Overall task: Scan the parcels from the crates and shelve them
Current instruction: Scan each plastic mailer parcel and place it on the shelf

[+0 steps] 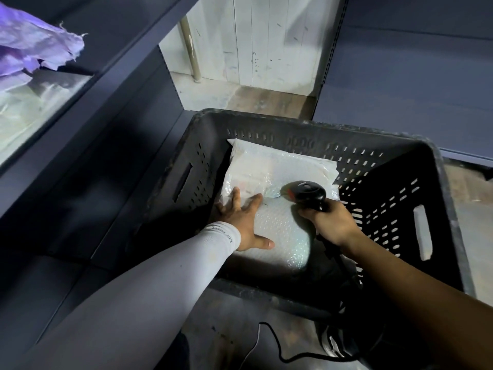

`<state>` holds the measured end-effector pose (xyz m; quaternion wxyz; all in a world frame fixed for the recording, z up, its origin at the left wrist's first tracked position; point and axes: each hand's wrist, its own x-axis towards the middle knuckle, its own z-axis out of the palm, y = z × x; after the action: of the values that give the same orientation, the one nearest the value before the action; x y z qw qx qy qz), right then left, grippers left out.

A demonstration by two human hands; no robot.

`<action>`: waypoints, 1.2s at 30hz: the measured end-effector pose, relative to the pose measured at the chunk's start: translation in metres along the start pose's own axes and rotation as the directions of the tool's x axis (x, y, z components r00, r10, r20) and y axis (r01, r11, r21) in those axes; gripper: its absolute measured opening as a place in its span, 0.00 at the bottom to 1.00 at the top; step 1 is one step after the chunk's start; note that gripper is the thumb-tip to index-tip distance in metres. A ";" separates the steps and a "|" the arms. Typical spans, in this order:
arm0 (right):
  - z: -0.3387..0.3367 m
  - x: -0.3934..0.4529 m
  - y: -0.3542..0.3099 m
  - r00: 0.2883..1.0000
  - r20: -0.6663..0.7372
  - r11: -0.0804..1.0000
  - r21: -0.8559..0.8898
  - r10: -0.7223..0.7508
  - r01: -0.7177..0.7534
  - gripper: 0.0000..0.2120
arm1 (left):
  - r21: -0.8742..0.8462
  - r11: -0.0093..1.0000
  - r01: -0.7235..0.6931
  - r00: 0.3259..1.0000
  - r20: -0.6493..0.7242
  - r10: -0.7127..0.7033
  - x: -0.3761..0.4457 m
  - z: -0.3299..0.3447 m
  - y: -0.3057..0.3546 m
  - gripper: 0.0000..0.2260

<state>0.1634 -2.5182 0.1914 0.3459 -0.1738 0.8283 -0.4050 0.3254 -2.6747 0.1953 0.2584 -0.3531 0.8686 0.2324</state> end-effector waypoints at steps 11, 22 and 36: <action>0.002 0.003 0.003 0.999 0.045 0.999 0.036 -0.016 0.014 0.09 | -0.597 0.801 -0.050 0.946 -0.286 -0.154 0.013 -0.018 -0.009 0.39; 0.000 0.005 0.000 0.995 0.077 0.949 0.302 0.066 -0.086 0.06 | -0.883 0.296 0.363 0.920 0.290 -0.262 0.017 -0.063 -0.035 0.44; -0.024 -0.032 -0.039 0.989 -0.083 0.924 0.355 -0.120 0.142 0.05 | -0.962 0.178 0.208 0.971 0.180 -0.159 -0.038 -0.106 -0.051 0.42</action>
<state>0.1687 -2.5108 0.2468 0.3193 -0.1502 0.7367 -0.5769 0.3566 -2.7510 0.2880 0.0206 -0.5330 0.4729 0.7013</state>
